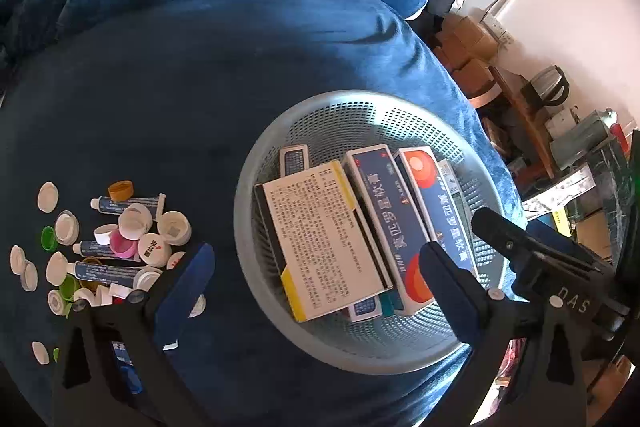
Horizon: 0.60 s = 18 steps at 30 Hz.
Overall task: Organize objects
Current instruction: 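Open both tools to drop the boxes into the basket, then move both open tools back to the cap pile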
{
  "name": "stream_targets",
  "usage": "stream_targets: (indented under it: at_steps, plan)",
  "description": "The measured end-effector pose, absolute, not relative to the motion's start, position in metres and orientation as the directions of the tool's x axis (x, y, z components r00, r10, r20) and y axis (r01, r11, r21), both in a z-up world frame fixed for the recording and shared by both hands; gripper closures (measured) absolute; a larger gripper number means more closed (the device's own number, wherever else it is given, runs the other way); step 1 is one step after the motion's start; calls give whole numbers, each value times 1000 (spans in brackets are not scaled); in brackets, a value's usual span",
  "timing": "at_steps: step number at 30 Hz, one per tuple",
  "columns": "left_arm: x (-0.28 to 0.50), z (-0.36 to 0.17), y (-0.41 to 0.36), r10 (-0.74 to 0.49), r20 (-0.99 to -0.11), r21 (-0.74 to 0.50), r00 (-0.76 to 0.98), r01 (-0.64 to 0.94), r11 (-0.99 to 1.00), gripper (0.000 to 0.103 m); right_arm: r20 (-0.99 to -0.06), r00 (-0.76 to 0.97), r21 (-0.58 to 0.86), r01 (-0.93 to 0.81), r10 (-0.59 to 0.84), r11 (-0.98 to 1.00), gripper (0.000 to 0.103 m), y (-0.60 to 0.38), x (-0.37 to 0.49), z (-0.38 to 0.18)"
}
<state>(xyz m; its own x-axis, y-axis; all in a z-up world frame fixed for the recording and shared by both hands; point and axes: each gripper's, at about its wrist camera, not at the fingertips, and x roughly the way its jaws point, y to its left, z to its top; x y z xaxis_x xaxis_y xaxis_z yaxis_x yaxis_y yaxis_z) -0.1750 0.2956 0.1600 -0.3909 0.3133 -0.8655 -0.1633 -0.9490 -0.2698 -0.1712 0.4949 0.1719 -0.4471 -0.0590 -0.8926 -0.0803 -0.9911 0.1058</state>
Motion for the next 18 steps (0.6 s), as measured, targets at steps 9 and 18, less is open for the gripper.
stream_targets:
  at_steps: [9, 18]
  plan:
    - [-176, 158, 293, 305, -871, -263, -386, -157, -952, 1, -898, -437, 88, -69, -49, -994, 0, 489, -171, 171]
    - [-174, 159, 293, 305, -871, -264, -384, -158, -952, 1, -903, -428, 82, -68, -45, -994, 0, 488, -172, 169]
